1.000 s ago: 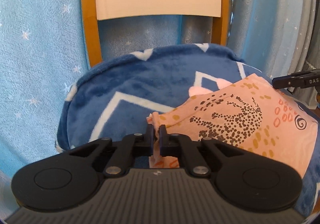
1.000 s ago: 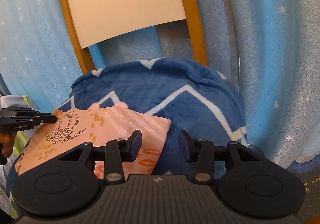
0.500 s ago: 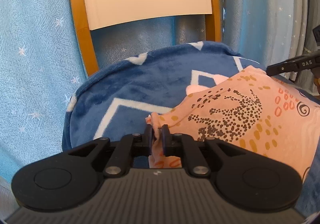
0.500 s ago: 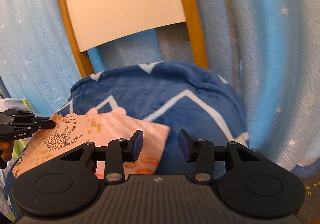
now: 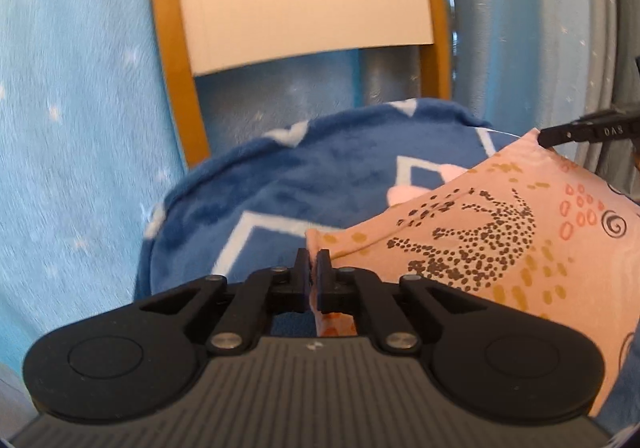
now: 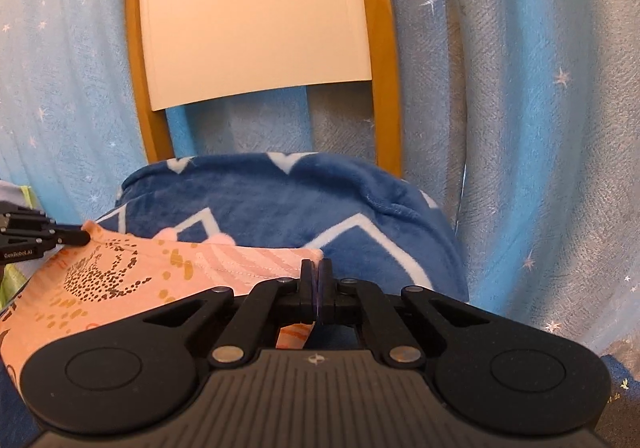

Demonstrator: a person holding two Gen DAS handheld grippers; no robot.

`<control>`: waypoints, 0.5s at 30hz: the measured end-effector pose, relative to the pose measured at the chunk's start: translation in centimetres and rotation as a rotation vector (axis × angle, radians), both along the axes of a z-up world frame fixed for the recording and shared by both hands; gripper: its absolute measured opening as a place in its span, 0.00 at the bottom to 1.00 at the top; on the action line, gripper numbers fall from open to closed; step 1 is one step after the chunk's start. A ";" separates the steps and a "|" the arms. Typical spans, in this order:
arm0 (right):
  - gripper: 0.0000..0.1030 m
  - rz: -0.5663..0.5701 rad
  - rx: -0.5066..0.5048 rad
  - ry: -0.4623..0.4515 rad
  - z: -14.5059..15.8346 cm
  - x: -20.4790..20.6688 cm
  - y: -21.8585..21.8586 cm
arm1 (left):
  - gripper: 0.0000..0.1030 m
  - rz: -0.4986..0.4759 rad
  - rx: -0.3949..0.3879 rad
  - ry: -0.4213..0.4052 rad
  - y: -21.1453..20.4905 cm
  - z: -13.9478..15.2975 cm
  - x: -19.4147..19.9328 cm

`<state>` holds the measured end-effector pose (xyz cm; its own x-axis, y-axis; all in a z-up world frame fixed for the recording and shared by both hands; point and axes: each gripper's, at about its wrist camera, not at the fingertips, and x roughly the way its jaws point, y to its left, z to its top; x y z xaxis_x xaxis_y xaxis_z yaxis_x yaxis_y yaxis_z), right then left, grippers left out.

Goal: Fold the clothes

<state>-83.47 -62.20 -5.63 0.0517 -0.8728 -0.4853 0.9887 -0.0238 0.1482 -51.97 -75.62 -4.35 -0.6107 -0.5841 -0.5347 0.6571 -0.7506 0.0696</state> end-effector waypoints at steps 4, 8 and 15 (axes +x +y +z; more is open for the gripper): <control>0.00 -0.005 0.001 0.034 -0.3 0.3 0.0 | 0.01 0.008 -0.016 0.036 0.1 0.1 0.6; 0.00 -0.022 0.054 0.036 -1.3 0.3 -0.5 | 0.02 0.017 0.005 -0.004 -0.5 -0.9 0.2; 0.00 -0.032 -0.028 0.103 0.2 0.9 0.2 | 0.01 0.017 -0.069 0.039 0.0 1.1 0.3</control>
